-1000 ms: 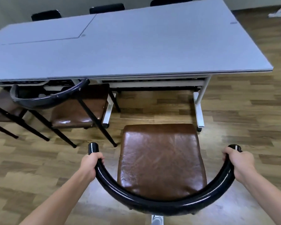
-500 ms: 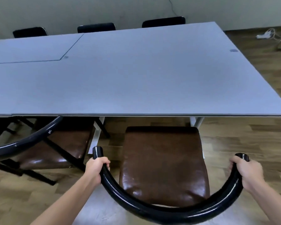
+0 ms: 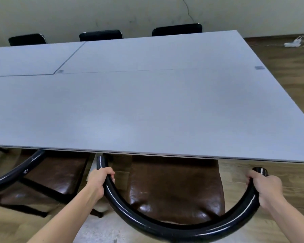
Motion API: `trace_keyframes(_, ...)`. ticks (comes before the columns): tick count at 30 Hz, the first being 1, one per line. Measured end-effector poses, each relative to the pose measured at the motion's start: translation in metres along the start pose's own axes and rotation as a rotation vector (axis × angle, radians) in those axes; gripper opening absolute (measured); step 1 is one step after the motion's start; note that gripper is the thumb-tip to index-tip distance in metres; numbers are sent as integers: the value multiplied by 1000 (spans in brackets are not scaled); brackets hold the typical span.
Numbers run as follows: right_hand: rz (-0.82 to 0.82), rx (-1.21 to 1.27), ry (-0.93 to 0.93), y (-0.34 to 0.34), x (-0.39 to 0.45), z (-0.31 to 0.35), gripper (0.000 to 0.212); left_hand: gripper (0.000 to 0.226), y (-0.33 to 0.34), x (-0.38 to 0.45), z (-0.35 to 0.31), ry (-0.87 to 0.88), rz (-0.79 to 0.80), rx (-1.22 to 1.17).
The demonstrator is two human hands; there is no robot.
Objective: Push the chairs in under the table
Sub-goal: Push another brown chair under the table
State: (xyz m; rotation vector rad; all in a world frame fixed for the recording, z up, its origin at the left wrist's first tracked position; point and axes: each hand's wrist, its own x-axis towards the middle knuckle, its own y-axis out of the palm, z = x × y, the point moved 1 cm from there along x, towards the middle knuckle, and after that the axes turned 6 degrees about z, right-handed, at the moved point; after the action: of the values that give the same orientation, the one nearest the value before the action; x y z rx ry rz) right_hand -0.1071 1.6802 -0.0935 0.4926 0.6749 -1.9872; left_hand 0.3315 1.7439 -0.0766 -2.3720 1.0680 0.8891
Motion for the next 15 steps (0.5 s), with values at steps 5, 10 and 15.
trace_keyframes(5, -3, 10, -20, 7, 12, 11, 10, 21, 9, 9, -4, 13, -15, 2)
trace_keyframes(10, 6, -1, 16, 7, 21, 8, 6, 19, 8, 9, -3, 10, -16, -9)
trace_keyframes(15, 45, -54, -4, 6, 16, 14, 4, 19, 7, 11, -4, 11, -3, 5)
